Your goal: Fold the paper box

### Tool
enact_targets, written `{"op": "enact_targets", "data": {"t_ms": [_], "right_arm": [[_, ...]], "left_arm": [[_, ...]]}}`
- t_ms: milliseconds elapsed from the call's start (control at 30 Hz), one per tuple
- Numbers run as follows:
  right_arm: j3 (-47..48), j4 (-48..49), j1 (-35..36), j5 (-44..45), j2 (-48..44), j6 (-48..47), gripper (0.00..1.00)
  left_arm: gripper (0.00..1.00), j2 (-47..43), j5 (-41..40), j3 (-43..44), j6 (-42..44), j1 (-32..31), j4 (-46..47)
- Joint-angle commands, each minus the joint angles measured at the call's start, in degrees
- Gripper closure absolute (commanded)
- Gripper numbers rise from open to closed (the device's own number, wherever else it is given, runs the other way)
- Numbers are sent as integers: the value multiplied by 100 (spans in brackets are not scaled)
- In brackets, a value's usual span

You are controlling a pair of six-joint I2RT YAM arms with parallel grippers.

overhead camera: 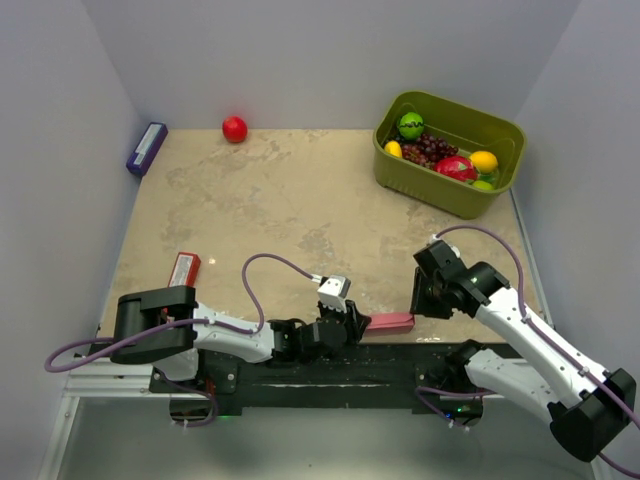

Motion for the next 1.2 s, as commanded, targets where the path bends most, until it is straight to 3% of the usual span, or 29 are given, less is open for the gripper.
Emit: {"op": "enact_targets", "data": {"t_ms": [0, 267, 1167], "right_arm": [[143, -143, -36, 84, 15, -69, 62], [204, -248, -36, 67, 33, -95, 68], [679, -345, -36, -135, 103, 19, 69]], "left_arm": [[90, 752, 373, -585, 457, -34, -3047], [90, 796, 391, -559, 493, -34, -3029], [91, 954, 444, -497, 572, -34, -3021]]}}
